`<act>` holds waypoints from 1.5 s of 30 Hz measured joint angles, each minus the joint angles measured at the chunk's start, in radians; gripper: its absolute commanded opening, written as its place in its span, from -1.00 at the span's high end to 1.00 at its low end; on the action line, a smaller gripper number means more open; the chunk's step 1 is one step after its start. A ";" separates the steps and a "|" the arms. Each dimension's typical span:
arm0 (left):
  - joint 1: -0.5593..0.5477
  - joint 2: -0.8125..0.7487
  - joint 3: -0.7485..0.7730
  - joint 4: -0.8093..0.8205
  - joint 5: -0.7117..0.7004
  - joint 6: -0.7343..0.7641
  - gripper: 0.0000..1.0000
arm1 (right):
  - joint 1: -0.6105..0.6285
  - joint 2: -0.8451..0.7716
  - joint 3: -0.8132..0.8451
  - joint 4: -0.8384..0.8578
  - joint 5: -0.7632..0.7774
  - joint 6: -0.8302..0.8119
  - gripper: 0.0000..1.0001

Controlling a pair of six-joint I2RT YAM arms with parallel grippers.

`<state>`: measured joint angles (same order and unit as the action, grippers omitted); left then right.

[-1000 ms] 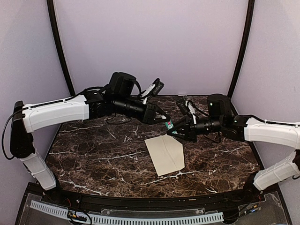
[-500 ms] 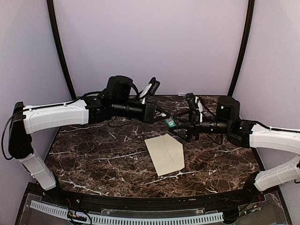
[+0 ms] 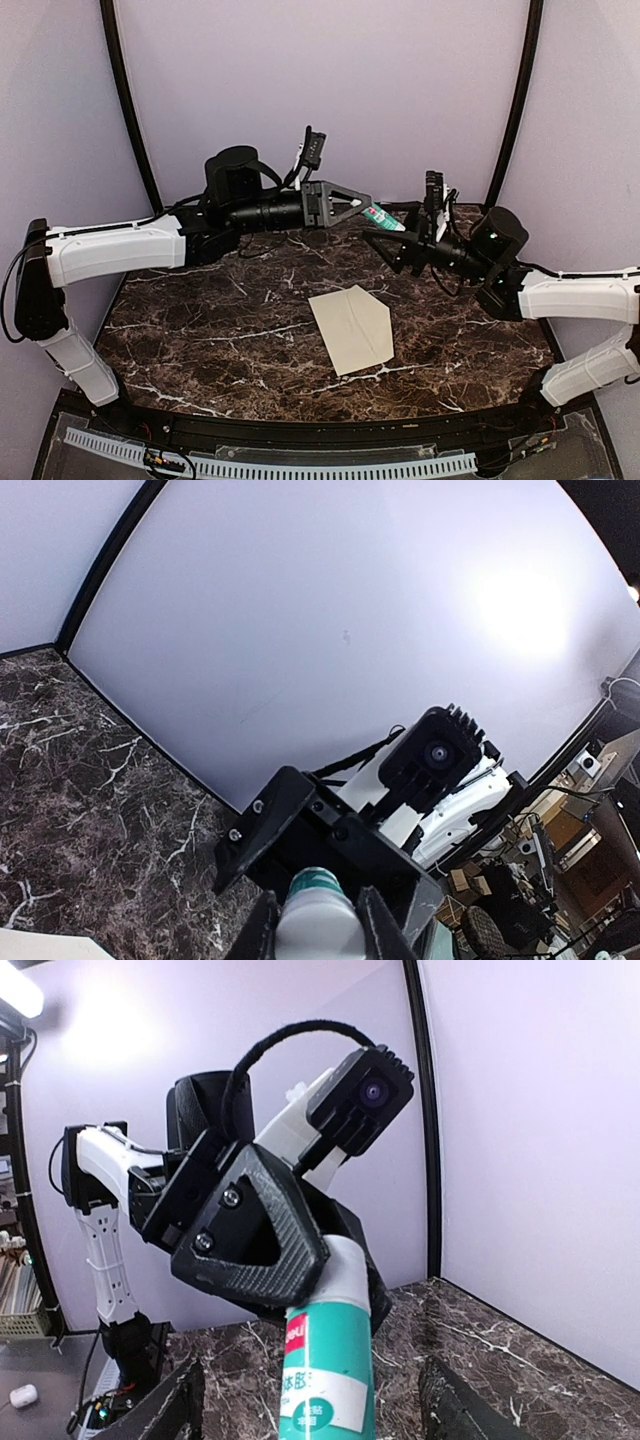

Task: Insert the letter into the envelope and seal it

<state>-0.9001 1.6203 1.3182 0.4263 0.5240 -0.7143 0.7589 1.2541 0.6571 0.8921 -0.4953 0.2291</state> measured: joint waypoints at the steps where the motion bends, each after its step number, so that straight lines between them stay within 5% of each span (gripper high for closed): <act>1: 0.000 0.000 -0.002 0.014 0.002 -0.007 0.93 | 0.000 0.002 0.000 0.025 0.000 0.008 -0.30; 8: 0.000 -0.003 -0.023 0.071 0.010 -0.042 0.94 | 0.000 0.014 0.000 0.145 0.000 0.056 0.22; 16: 0.000 -0.011 -0.045 0.101 0.011 -0.060 0.94 | 0.000 0.053 0.003 0.167 0.003 0.089 0.49; 21: 0.002 -0.037 -0.098 0.131 -0.004 -0.074 0.94 | 0.001 0.058 0.003 0.185 0.002 0.110 0.33; 34: 0.002 -0.070 -0.178 0.205 -0.015 -0.102 0.94 | 0.007 0.062 0.003 0.185 -0.001 0.132 0.27; 45: 0.008 -0.070 -0.178 0.205 -0.023 -0.100 0.94 | 0.007 0.097 0.018 0.187 -0.005 0.132 0.43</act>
<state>-0.8921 1.5505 1.1400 0.6312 0.5011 -0.8146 0.7658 1.3510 0.6754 1.0786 -0.4999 0.3611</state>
